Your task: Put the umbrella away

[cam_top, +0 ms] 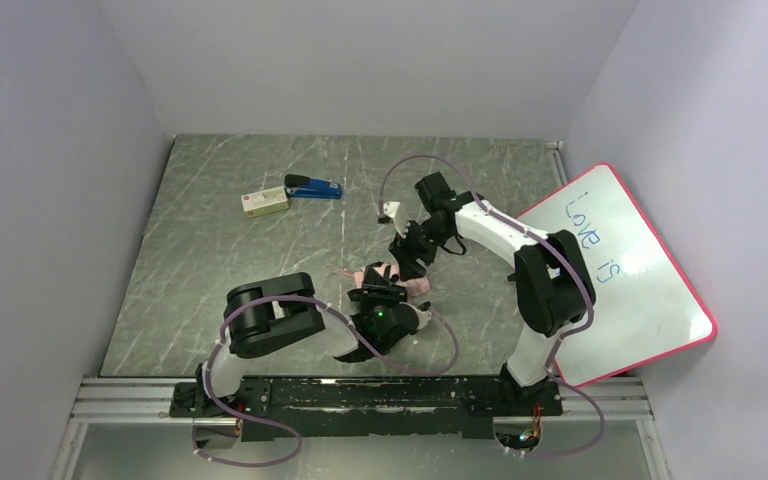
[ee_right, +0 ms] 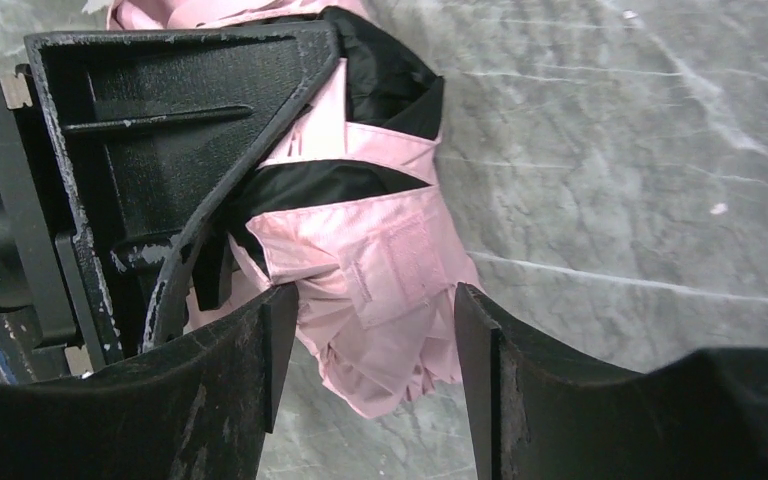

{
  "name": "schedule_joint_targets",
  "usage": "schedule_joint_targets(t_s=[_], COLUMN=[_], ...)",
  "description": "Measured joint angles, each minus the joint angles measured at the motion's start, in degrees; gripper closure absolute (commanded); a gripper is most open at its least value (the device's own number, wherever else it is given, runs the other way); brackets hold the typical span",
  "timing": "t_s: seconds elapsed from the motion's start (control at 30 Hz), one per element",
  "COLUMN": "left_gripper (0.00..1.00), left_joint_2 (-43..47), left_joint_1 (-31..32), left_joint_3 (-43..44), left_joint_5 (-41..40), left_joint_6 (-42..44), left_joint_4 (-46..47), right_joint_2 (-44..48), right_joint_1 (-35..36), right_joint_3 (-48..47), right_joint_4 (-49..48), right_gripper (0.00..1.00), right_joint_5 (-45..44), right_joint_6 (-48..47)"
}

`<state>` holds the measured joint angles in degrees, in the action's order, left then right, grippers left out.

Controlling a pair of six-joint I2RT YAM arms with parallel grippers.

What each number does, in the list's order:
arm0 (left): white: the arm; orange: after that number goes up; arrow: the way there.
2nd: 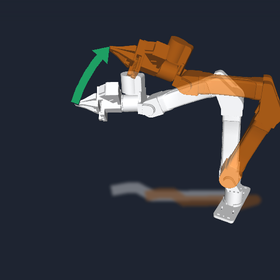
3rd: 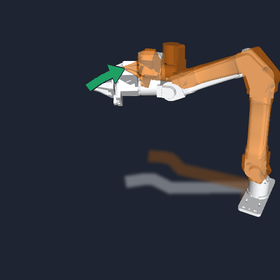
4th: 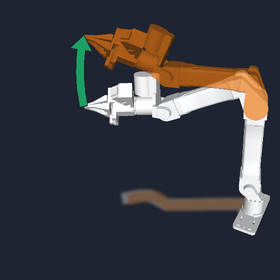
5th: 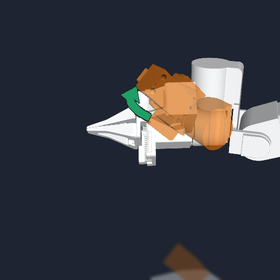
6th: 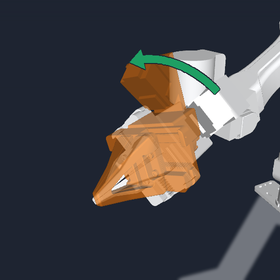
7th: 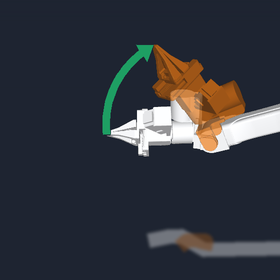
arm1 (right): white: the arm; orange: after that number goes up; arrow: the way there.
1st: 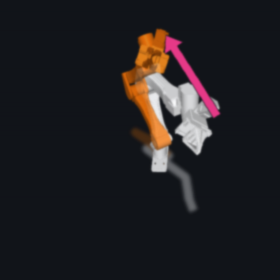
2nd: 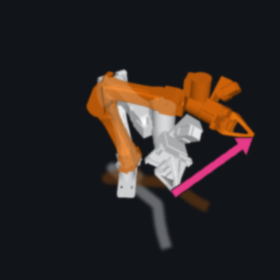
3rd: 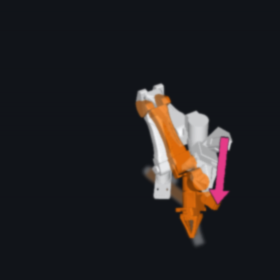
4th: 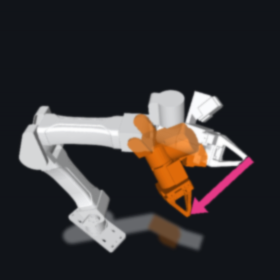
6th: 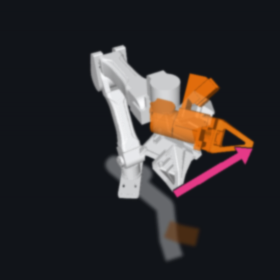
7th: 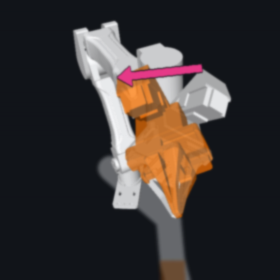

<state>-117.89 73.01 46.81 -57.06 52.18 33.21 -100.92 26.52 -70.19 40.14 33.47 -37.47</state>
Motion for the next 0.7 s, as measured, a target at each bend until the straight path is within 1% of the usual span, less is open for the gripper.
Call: schedule_joint_targets(t_s=[0.1,0.17,0.2,0.3,0.53,0.63,0.7], left_gripper=[0.95,0.95,0.95,0.95,0.95,0.83,0.7], left_joint_2=[-0.13,-0.28,-0.37,-0.42,-0.37,-0.17,0.28], left_joint_1=[0.02,0.09,0.13,0.2,0.22,0.22,0.17], left_joint_3=[-0.09,-0.13,-0.13,-0.15,-0.42,-0.35,-0.28], left_joint_5=[-0.07,-0.2,-0.26,-0.28,-0.26,-0.04,0.37], left_joint_6=[0.42,0.81,0.98,1.11,1.27,1.16,0.76], left_joint_4=[0.24,0.44,0.5,0.57,0.63,0.15,-0.85], right_joint_2=[-1.44,-2.49,-2.91,-4.07,-4.59,-3.08,-2.1], right_joint_1=[1.09,1.73,1.92,2.14,2.1,2.23,2.51], right_joint_3=[-0.15,-0.5,-0.7,-1.42,-1.14,0.92,2.19], right_joint_4=[1.27,1.64,1.79,2.21,1.14,-1.27,-2.8], right_gripper=[0.39,0.41,0.44,0.61,0.81,0.84,0.85], right_joint_5=[-0.35,-0.9,-1.16,-1.75,-2.23,-2.89,-3.5], right_joint_6=[-0.96,-1.38,-1.46,-1.6,-0.63,0.33,0.85])
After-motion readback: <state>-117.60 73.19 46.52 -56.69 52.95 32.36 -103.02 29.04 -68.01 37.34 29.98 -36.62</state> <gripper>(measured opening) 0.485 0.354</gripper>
